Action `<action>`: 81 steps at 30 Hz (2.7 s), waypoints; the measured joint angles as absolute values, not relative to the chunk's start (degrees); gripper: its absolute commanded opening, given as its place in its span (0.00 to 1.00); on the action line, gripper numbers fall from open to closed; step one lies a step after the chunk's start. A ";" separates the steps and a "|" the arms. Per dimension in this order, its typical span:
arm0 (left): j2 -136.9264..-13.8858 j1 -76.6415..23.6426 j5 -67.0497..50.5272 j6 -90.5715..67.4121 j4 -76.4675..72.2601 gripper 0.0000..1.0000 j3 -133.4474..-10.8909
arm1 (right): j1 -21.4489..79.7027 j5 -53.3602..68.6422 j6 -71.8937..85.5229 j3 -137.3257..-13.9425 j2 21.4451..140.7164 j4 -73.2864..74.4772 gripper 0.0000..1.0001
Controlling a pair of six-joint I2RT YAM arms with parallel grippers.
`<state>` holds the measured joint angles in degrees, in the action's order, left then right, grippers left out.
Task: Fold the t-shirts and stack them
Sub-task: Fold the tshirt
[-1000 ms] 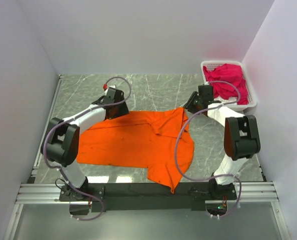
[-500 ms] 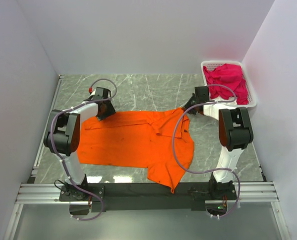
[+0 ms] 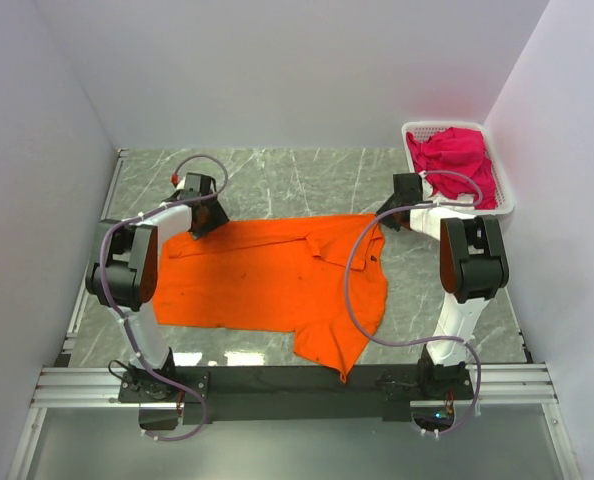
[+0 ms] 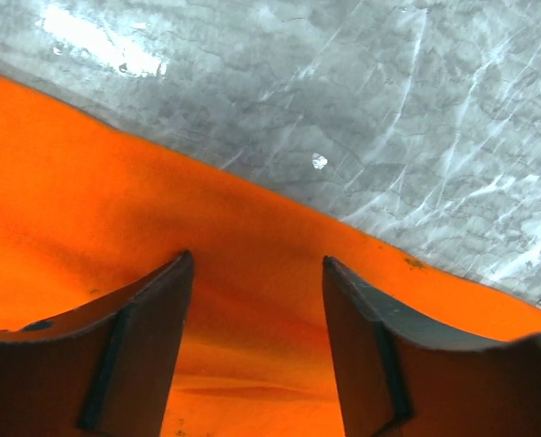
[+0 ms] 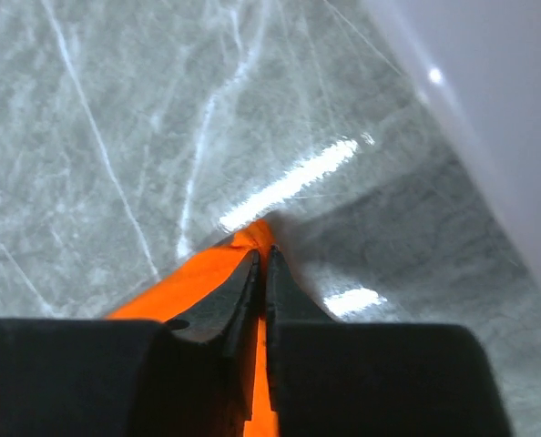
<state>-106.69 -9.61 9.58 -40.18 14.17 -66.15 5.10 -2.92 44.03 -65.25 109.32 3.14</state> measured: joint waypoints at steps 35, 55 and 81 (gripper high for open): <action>-99.11 -2.28 13.19 -37.98 19.53 0.73 -59.70 | 28.14 6.98 27.59 -64.47 102.91 17.04 0.31; -99.35 -0.38 12.73 -37.06 20.10 0.88 -60.84 | 20.45 7.14 27.42 -55.37 89.47 22.00 0.34; -106.76 -0.47 8.60 -36.07 19.73 0.87 -68.18 | 9.58 11.35 35.73 -66.96 108.42 15.42 0.38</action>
